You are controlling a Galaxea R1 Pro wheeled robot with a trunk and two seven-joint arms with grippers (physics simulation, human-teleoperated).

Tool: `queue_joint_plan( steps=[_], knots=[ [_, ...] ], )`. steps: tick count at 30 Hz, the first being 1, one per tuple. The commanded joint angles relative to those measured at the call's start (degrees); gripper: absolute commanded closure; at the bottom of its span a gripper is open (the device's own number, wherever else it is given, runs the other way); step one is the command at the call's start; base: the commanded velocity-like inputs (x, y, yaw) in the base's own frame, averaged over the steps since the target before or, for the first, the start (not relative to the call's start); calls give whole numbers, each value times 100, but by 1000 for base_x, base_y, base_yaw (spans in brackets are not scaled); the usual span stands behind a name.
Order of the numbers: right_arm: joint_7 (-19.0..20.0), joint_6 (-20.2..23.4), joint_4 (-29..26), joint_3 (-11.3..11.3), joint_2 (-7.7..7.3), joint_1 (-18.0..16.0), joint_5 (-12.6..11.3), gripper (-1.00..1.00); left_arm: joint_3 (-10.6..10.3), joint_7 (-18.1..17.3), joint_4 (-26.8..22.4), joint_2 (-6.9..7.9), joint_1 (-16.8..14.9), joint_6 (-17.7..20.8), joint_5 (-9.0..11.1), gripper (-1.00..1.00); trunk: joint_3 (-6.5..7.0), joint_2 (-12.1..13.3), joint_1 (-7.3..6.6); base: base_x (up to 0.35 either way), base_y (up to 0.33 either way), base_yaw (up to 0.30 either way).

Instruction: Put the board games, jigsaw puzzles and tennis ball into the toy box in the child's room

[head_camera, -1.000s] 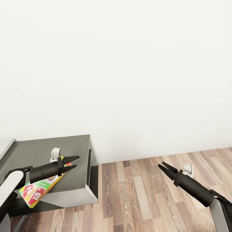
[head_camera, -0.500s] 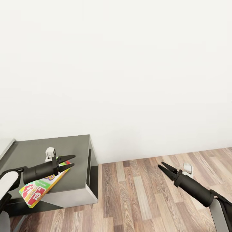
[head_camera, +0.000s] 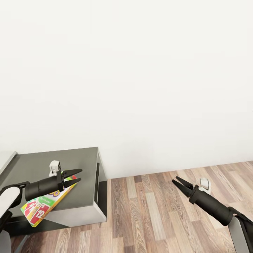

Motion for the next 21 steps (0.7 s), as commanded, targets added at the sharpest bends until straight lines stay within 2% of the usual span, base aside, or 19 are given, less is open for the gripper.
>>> queue_joint_plan(
  steps=[1,7,21],
  knots=[
    [6,37,0,-1,0,-4,-27,-100,-6,-53,3,4,-5,4,-43,-100,-3,-10,3,0,0,0],
    [12,-73,0,4,0,-4,-29,-100,-15,-54,2,4,-6,4,-43,-100,44,-10,3,0,-10,0],
    [69,-148,0,5,0,1,-23,-100,-27,-61,0,4,-5,4,-43,-100,171,-10,3,-37,-80,0]
  ],
)
